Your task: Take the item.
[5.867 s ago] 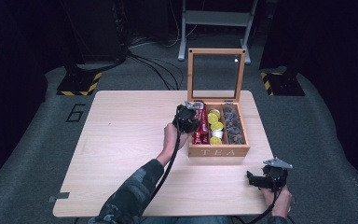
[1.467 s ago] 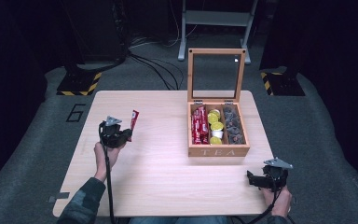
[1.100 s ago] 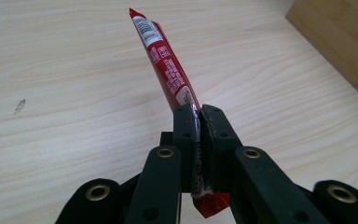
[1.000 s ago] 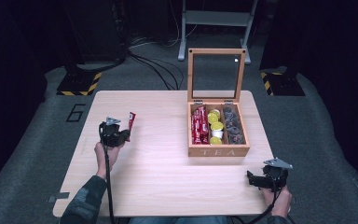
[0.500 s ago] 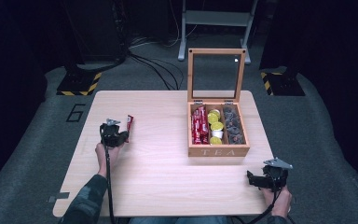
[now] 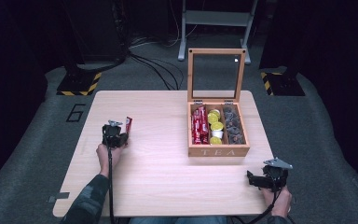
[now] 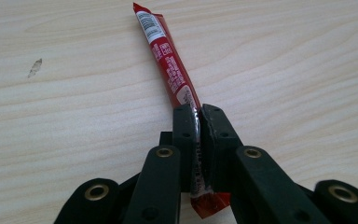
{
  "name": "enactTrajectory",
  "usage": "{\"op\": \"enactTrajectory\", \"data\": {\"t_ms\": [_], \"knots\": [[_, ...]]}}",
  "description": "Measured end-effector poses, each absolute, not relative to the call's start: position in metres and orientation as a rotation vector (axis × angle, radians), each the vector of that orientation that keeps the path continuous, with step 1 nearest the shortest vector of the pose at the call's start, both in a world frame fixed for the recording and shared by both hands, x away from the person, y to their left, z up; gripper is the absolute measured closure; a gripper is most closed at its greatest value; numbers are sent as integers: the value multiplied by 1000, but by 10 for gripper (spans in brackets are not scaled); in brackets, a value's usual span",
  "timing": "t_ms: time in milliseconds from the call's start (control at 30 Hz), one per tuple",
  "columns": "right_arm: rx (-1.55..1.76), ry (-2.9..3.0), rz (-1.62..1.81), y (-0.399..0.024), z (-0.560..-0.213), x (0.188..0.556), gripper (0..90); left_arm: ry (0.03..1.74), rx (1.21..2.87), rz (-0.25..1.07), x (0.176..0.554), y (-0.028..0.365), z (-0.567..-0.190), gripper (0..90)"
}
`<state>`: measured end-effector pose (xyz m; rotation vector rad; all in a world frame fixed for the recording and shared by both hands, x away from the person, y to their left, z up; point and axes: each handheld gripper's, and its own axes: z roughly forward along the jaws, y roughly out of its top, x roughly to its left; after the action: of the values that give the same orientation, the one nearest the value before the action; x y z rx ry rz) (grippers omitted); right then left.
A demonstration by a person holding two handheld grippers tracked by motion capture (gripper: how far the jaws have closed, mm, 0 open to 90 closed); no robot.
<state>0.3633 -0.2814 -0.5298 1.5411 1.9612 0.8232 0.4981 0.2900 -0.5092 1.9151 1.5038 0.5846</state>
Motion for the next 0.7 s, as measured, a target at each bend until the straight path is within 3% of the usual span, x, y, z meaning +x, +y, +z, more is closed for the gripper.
{"op": "enactTrajectory", "data": {"t_ms": [400, 533, 700], "knots": [[1544, 1960, 825, -281, -530, 363, 4, 1518, 1911, 561, 499, 294, -512, 805], [1543, 1960, 825, -281, -530, 363, 4, 1526, 1906, 534, 498, 296, -510, 681], [1545, 1960, 825, -281, -530, 363, 4, 1530, 1883, 494, 493, 300, -505, 445]]}}
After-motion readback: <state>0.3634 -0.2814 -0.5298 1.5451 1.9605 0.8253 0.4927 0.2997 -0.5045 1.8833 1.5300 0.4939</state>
